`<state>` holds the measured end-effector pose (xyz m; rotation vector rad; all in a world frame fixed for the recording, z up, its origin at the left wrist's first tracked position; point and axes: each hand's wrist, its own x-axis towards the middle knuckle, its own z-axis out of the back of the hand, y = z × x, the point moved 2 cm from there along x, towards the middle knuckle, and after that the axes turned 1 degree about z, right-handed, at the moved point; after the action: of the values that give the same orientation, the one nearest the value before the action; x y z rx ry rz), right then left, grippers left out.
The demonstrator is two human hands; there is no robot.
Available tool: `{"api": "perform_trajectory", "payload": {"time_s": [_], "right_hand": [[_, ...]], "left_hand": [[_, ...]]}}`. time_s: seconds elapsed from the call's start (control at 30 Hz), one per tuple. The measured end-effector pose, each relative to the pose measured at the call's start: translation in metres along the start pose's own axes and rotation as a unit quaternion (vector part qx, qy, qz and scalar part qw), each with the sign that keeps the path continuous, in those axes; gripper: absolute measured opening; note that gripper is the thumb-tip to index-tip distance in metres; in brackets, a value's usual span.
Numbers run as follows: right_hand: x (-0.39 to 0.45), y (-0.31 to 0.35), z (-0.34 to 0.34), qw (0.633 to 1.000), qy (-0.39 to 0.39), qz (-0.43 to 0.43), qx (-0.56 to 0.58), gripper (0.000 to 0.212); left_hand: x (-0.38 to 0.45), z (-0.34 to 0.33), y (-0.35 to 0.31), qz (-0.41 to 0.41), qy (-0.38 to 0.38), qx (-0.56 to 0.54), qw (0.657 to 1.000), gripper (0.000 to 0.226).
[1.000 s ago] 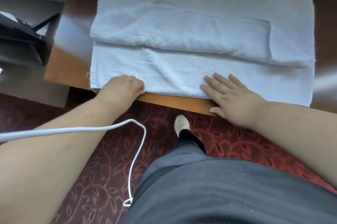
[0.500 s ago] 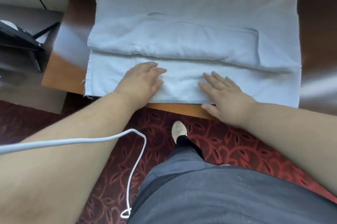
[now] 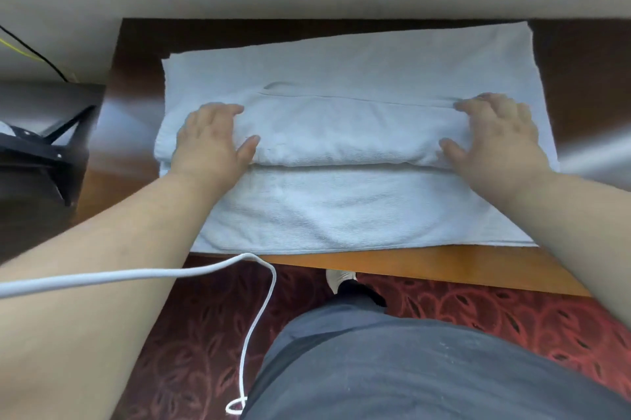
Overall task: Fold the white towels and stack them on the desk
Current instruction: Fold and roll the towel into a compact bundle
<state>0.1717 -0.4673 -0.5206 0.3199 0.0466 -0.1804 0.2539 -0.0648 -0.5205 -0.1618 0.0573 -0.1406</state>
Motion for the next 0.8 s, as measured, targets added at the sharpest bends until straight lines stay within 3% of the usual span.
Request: {"api": "perform_trajectory", "payload": {"time_s": [0.07, 0.13, 0.27, 0.5, 0.57, 0.8], "right_hand": [[0.020, -0.014, -0.002, 0.992, 0.076, -0.103, -0.013, 0.069], [0.028, -0.024, -0.002, 0.982, 0.118, -0.144, -0.008, 0.067], [0.024, -0.028, 0.007, 0.982, 0.116, -0.152, 0.001, 0.052], [0.002, -0.031, 0.034, 0.988, 0.096, -0.107, -0.054, 0.034], [-0.007, -0.029, 0.041, 0.991, 0.081, -0.083, -0.070, 0.031], [-0.049, -0.039, 0.055, 0.990, 0.056, 0.036, -0.122, 0.033]], "left_hand": [[0.031, 0.001, -0.003, 0.049, 0.058, 0.022, 0.997, 0.075], [0.053, -0.001, -0.002, 0.085, 0.125, 0.064, 0.987, 0.081], [0.071, 0.006, 0.001, 0.058, 0.126, 0.126, 0.982, 0.043], [0.053, 0.035, 0.002, -0.016, 0.082, 0.051, 0.995, 0.007], [0.036, 0.045, 0.010, -0.015, 0.100, 0.048, 0.994, 0.014], [-0.044, 0.068, 0.026, -0.060, 0.046, 0.111, 0.991, 0.023]]}}
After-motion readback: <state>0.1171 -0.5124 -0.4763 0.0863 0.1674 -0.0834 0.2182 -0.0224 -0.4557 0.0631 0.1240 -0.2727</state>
